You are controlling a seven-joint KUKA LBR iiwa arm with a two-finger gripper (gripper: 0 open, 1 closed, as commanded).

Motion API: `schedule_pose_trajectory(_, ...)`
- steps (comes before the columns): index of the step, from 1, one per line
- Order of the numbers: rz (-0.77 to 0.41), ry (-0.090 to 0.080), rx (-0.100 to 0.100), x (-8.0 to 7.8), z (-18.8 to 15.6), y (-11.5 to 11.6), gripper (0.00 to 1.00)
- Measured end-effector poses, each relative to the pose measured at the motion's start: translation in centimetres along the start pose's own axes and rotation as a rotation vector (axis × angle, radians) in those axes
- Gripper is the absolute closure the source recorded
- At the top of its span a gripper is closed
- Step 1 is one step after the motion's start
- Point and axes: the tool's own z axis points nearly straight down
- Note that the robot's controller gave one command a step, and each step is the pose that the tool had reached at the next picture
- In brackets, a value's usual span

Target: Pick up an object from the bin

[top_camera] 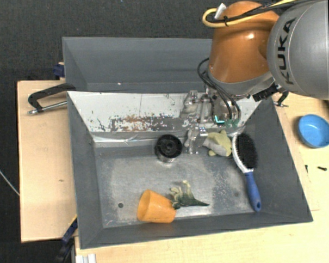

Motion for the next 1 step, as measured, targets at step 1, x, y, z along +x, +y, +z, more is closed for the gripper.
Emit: schedule_pose_trajectory(1, -0.163, -0.026, 0.001, 0.64, 12.67, 0.8, 0.0)
